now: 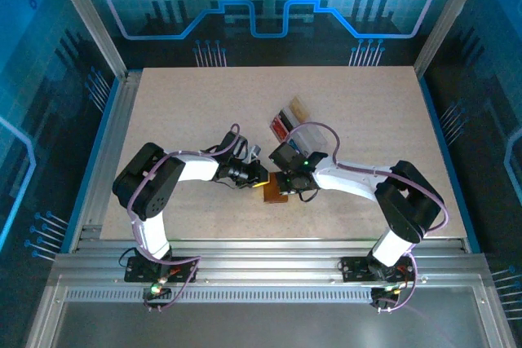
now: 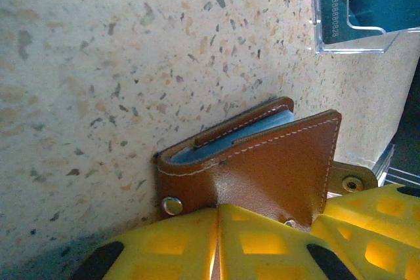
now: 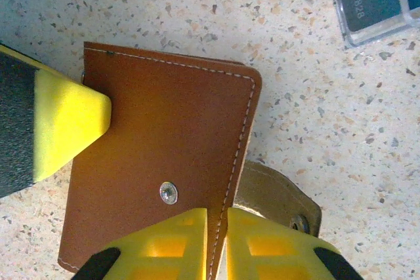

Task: Put the credit cards into the card holder

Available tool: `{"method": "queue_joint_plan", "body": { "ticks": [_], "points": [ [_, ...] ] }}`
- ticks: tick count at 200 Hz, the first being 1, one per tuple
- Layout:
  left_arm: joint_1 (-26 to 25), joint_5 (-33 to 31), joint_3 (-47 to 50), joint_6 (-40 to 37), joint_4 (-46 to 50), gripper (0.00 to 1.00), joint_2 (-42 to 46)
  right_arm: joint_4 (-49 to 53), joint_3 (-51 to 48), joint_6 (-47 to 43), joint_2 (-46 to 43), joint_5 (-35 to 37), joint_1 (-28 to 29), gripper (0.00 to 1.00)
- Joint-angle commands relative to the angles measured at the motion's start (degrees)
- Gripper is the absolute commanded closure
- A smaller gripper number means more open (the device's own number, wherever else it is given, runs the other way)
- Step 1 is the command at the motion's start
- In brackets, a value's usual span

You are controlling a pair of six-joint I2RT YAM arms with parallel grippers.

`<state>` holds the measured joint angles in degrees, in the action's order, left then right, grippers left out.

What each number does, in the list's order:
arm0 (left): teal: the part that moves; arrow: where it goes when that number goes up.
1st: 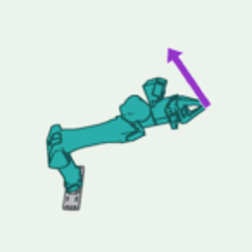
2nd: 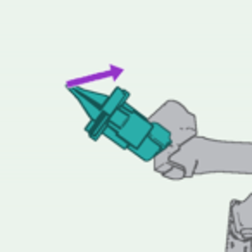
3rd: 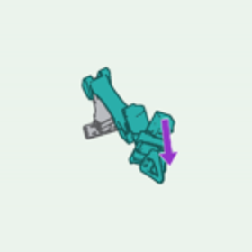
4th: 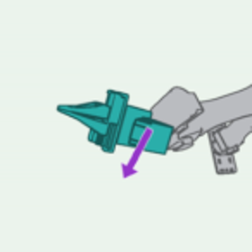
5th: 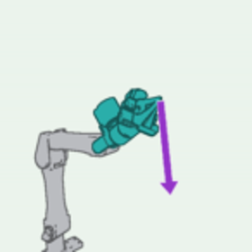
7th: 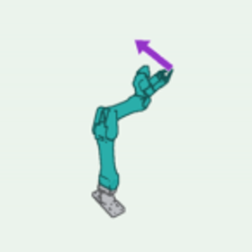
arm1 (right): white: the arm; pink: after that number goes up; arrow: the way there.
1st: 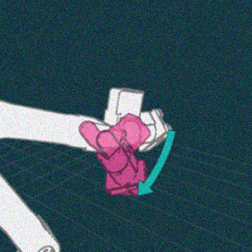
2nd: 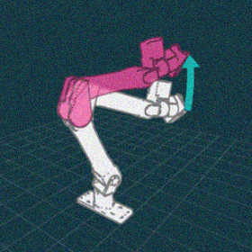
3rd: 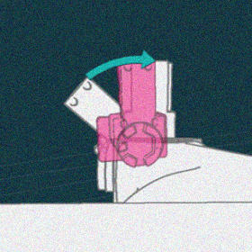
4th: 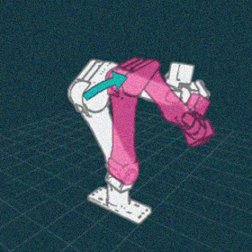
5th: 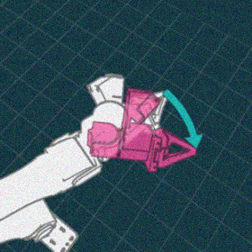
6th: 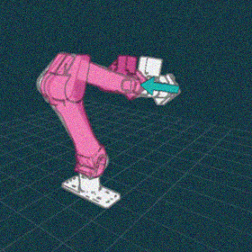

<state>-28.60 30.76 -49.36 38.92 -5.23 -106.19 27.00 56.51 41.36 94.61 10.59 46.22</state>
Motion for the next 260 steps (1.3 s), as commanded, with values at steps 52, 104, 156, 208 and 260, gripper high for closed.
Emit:
{"method": "queue_joint_plan", "body": {
  "ticks": [52, 104, 156, 208, 260],
  "points": [
    [1.4, -10.0, 2.3, 0.5, 8.1, 0.88, -5.2, -12.3, 2.4, 0.0, 1.0, -11.4, 1.1, 0.79],
    [1.4, -10.1, 2.3, 0.6, 8.0, 0.88, -5.3, -12.5, 2.2, 1.2, -1.0, -8.6, 1.1, 0.83],
    [1.3, -9.7, 2.3, 1.1, 7.6, 0.88, -5.5, -19.3, -0.4, 3.3, -1.3, -12.5, -0.8, 0.76],
    [1.3, -9.1, 2.5, 1.4, 7.0, 0.88, -5.7, -26.1, -3.7, 5.8, -1.1, -16.0, -2.7, 0.75],
    [1.3, -8.5, 2.8, 1.8, 6.6, 0.88, -6.0, -29.2, -6.8, 8.2, -2.4, -17.4, -4.4, 0.78]
  ]
}}
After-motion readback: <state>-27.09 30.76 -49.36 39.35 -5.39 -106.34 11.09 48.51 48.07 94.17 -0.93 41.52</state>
